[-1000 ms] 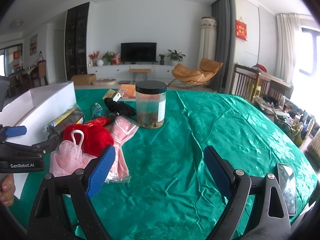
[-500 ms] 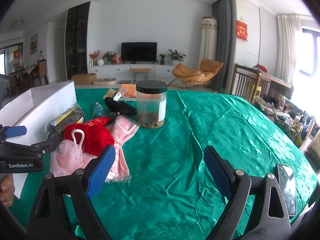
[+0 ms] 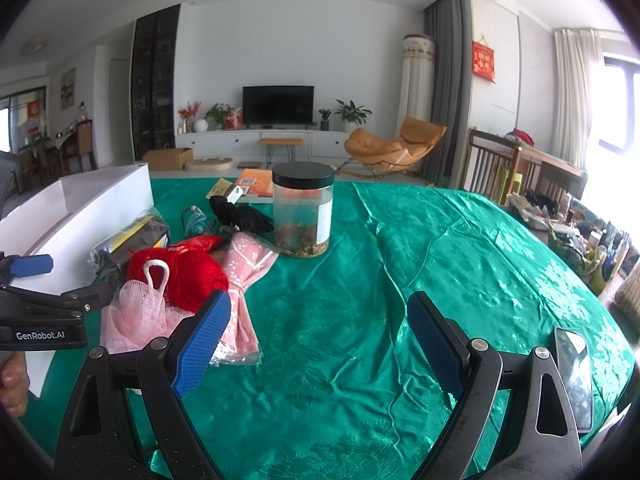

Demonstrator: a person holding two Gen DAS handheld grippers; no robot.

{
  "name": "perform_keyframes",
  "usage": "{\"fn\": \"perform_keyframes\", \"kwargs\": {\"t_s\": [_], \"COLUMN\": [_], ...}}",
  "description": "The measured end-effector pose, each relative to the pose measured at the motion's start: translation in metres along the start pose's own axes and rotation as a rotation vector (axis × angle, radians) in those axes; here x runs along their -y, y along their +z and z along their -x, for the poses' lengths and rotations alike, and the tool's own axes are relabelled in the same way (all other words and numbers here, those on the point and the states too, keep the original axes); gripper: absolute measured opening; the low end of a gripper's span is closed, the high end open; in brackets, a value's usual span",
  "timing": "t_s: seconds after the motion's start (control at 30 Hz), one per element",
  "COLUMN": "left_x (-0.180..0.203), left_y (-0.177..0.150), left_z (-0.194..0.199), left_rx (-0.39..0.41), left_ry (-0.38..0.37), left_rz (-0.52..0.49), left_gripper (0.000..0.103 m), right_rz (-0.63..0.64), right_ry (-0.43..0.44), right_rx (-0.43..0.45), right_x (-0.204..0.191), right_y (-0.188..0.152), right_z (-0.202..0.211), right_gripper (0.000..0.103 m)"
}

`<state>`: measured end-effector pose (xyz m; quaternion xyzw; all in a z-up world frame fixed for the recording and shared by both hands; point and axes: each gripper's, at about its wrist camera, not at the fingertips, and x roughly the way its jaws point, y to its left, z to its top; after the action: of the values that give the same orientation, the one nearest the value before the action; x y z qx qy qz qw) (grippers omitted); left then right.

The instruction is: Organize soft objects

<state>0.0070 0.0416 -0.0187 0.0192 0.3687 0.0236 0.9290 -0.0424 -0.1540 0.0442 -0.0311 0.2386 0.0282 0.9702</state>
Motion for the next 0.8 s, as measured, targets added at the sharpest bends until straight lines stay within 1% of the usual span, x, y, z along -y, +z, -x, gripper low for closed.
{"fn": "perform_keyframes", "kwargs": {"t_s": [0.8], "left_x": [0.0006], "left_y": [0.0023], "left_z": [0.0027], "left_rx": [0.001], "left_ry": [-0.006], "left_rz": [0.005], "left_gripper": [0.103], "right_rz": [0.0], "right_ry": [0.0], "right_rx": [0.001], "right_x": [-0.0002], "right_y": [-0.0004], "right_z": [0.0003], "right_gripper": [0.092]}}
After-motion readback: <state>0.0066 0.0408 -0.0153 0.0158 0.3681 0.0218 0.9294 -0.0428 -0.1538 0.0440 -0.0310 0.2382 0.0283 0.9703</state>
